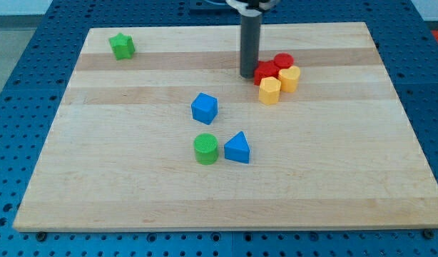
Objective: Move the green circle and blue triangle up a bit
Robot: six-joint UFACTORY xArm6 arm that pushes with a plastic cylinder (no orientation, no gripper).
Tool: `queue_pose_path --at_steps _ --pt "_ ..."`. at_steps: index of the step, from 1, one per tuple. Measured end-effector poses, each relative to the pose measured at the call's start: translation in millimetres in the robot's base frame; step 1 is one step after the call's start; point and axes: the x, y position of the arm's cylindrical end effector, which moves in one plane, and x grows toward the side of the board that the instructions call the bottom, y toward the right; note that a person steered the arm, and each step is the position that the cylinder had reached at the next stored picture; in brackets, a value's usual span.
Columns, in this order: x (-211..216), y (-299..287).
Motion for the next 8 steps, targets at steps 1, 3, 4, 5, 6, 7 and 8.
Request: queue_pose_path --at_steps 1,3,4,5,6,7,8 --pt "32 20" --pt "53 19" --pt "44 -13" --pt "44 -48" --pt "44 -75" --pt "45 -106" --pt "62 -142"
